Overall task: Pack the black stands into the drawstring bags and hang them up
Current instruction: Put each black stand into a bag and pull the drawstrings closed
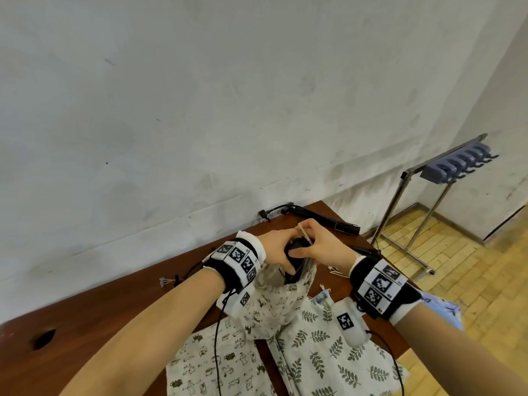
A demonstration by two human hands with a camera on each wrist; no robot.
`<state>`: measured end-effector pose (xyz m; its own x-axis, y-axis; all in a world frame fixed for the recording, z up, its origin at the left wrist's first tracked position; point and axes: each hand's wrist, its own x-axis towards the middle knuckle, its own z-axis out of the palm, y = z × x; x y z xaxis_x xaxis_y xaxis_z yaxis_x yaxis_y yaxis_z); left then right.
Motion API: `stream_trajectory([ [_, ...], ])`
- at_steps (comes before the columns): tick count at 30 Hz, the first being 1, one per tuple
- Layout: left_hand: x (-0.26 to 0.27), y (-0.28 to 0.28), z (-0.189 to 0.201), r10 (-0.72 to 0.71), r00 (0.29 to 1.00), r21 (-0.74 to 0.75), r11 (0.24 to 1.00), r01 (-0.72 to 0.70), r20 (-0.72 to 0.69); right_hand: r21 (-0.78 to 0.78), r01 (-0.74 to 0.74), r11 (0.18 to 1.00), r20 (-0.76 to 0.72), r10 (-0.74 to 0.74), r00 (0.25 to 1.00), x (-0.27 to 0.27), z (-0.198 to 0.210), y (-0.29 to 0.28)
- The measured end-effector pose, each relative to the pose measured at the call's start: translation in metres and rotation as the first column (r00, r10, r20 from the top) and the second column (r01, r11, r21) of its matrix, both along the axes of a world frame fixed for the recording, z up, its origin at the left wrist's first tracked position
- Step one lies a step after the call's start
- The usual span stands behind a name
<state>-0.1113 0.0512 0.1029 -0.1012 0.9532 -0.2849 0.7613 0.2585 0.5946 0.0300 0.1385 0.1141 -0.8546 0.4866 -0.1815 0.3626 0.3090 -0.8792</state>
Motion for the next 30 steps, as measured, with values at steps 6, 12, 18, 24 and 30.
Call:
stream_trajectory([
  [6,-0.002,-0.015,-0.029,0.341,0.899,0.066,0.926,-0.371,0.274,0.063,0.040,0.997,-0.006,-0.040,0.999,-0.017,-0.009,0.002],
  [12,-0.047,-0.047,-0.038,0.715,0.658,-0.209,0.698,-0.685,0.236,-0.169,0.108,0.980,-0.062,-0.120,0.991,-0.016,-0.017,0.001],
  [18,-0.038,-0.060,-0.068,0.836,0.486,-0.386,0.549,-0.741,0.256,-0.353,0.104,0.930,-0.139,-0.162,0.977,-0.021,-0.025,-0.005],
  [24,-0.029,-0.043,-0.053,0.811,0.536,-0.250,0.583,-0.773,0.232,-0.312,0.085,0.946,-0.149,-0.138,0.979,-0.025,-0.027,-0.005],
  [30,-0.035,-0.034,-0.053,0.850,0.452,-0.330,0.522,-0.786,0.270,-0.332,0.025,0.943,-0.187,-0.092,0.978,-0.023,-0.021,-0.007],
])
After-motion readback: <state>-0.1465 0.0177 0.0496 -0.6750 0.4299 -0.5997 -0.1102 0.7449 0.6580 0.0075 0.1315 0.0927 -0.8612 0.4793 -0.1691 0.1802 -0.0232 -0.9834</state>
